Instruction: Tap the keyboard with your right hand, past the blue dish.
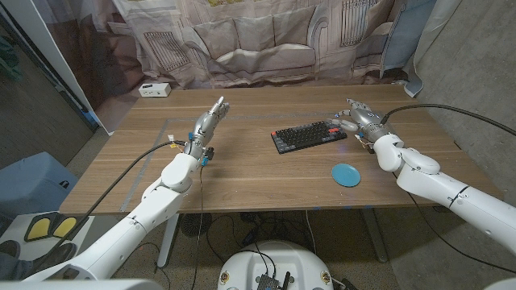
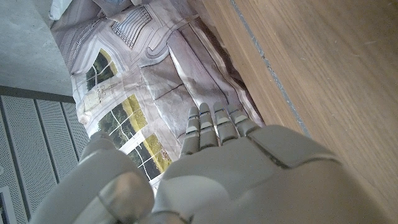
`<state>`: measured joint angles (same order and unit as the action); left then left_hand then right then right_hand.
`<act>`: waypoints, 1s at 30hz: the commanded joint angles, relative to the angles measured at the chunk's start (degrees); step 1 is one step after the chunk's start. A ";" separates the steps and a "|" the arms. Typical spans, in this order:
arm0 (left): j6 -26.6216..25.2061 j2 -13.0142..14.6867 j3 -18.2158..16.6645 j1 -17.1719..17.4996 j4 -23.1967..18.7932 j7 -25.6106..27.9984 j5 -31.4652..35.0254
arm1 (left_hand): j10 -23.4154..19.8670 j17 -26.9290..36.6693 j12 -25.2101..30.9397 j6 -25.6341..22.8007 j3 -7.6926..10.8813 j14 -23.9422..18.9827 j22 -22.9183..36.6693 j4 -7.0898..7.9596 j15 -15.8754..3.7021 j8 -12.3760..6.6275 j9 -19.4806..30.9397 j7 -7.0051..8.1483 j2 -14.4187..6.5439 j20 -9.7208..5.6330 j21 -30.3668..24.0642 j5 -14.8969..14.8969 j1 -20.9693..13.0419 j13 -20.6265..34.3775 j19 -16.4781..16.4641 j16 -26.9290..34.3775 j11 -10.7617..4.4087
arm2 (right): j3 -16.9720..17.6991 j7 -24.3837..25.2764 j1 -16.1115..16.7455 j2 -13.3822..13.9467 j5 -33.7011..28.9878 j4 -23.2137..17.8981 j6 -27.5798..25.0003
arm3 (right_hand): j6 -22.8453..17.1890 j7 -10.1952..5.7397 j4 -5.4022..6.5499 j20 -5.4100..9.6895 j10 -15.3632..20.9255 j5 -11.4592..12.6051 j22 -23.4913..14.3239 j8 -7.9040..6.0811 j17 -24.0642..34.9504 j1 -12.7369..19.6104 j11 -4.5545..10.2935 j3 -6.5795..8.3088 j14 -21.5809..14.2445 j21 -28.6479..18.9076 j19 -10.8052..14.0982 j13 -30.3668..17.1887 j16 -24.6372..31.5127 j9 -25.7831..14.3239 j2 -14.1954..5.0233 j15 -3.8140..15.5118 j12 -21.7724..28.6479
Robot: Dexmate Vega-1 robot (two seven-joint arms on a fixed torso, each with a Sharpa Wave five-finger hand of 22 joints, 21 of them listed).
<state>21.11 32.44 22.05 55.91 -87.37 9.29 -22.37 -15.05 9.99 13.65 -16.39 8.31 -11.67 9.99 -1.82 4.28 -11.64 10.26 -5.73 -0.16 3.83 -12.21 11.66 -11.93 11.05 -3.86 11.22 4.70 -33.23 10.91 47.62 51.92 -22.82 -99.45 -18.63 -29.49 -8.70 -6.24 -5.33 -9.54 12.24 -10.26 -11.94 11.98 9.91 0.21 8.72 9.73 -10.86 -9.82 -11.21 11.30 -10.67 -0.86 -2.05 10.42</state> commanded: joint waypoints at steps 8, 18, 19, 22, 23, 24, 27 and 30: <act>1.31 -1.34 0.55 -1.26 2.77 -0.61 -0.40 | -0.64 0.31 -0.20 -0.58 0.15 -0.62 0.20 -0.28 0.14 0.01 0.14 0.00 -0.45 0.01 0.23 -0.11 -0.10 0.29 -0.66 -0.02 0.09 | -1.84 -3.53 -2.27 -0.27 -0.27 0.68 -2.47 | -2.32 0.26 -0.13 0.21 -0.90 -0.11 -0.20 -0.68 0.17 0.35 0.39 0.73 9.55 -0.38 -6.40 -0.09 0.16 -0.16 -1.07 -0.09 0.61; 0.84 -1.70 0.93 -1.69 2.55 -0.11 0.04 | -1.11 0.31 -0.13 -0.93 0.13 -0.96 0.20 -0.33 0.22 -0.01 0.15 -0.18 -0.52 -0.26 0.31 -0.11 -0.10 0.29 -0.73 0.05 0.48 | -2.41 -5.34 -3.21 -0.51 1.14 2.04 -2.40 | -2.55 0.23 -0.24 0.21 -1.49 -0.15 -0.19 -0.62 0.15 0.53 0.50 0.92 9.76 -0.45 -6.37 -0.08 0.14 -0.16 -1.35 -0.08 0.50; 0.88 -1.76 0.99 -1.77 2.56 -0.07 0.14 | -1.07 0.31 -0.15 -0.96 0.12 -0.97 0.20 -0.34 0.25 -0.01 0.15 -0.16 -0.53 -0.28 0.32 -0.11 -0.10 0.29 -0.74 0.05 0.52 | -2.58 -5.59 -3.40 -0.53 1.15 2.20 -2.39 | -2.55 0.25 -0.25 0.21 -1.49 -0.15 -0.19 -0.61 0.15 0.55 0.47 0.94 9.77 -0.45 -6.37 -0.08 0.14 -0.16 -1.37 -0.10 0.51; 0.95 -1.88 1.10 -1.91 2.57 -0.02 0.28 | -1.16 0.31 -0.15 -1.00 0.12 -1.05 0.20 -0.35 0.27 0.00 0.15 -0.18 -0.55 -0.30 0.33 -0.11 -0.11 0.29 -0.77 0.06 0.54 | -3.05 -6.28 -3.94 -0.65 1.14 2.61 -2.56 | -2.59 0.23 -0.27 0.22 -1.50 -0.16 -0.19 -0.61 0.15 0.59 0.47 0.98 9.80 -0.46 -6.38 -0.08 0.13 -0.16 -1.44 -0.14 0.53; 0.85 -1.87 1.11 -1.91 2.52 0.09 0.38 | -1.13 0.31 -0.16 -1.02 0.12 -1.05 0.20 -0.36 0.26 0.00 0.15 -0.21 -0.55 -0.35 0.33 -0.11 -0.11 0.29 -0.80 0.05 0.52 | -3.08 -6.51 -4.05 -0.64 1.34 2.73 -2.43 | -2.59 0.20 -0.27 0.21 -1.51 -0.16 -0.19 -0.60 0.15 0.61 0.47 1.00 9.80 -0.47 -6.38 -0.08 0.14 -0.16 -1.46 -0.15 0.54; 0.80 -1.89 1.09 -1.87 2.46 0.22 0.39 | -1.16 0.31 -0.16 -1.03 0.12 -1.06 0.20 -0.36 0.29 0.01 0.15 -0.26 -0.56 -0.31 0.34 -0.12 -0.11 0.29 -0.80 0.04 0.49 | -3.01 -6.62 -4.07 -0.67 1.69 2.84 -2.25 | -2.54 0.18 -0.29 0.20 -1.54 -0.17 -0.19 -0.56 0.14 0.64 0.47 1.03 9.81 -0.47 -6.38 -0.08 0.14 -0.16 -1.51 -0.15 0.54; 0.46 -1.72 0.94 -1.52 2.03 0.65 0.43 | -1.31 0.31 -0.13 -1.04 0.11 -1.06 0.21 -0.38 0.31 0.04 0.15 -0.30 -0.58 -0.33 0.35 -0.12 -0.11 0.30 -0.83 0.03 0.36 | -3.15 -6.77 -4.18 -0.56 1.83 2.98 -2.11 | -2.38 0.14 -0.33 0.17 -1.63 -0.19 -0.18 -0.45 0.14 0.73 0.47 1.12 9.83 -0.48 -6.40 -0.08 0.16 -0.16 -1.63 -0.18 0.55; 0.08 -1.40 0.77 -1.09 1.43 1.06 0.57 | -1.36 0.31 -0.13 -1.07 0.11 -1.06 0.21 -0.39 0.33 0.05 0.15 -0.32 -0.60 -0.33 0.36 -0.12 -0.11 0.30 -0.85 0.01 0.31 | -3.39 -7.05 -4.31 -0.51 1.85 3.10 -2.27 | -2.28 0.17 -0.38 0.17 -1.65 -0.22 -0.18 -0.35 0.13 0.81 0.47 1.20 9.85 -0.51 -6.38 -0.08 0.17 -0.16 -1.74 -0.17 0.59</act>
<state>22.11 30.80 22.93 54.32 -84.91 9.36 -22.26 -16.08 9.99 13.65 -17.10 8.31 -12.09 9.99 -1.82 4.70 -11.68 10.26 -5.83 -0.16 3.38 -11.85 11.66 -11.93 11.05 -4.31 11.23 5.12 -35.83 5.39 44.20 51.42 -21.73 -97.24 -20.95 -31.73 -8.51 -6.48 -5.33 -9.84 12.24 -10.26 -12.34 11.98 10.58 0.52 9.43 9.73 -10.86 -9.82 -11.21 11.30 -10.68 -1.99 -2.05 10.82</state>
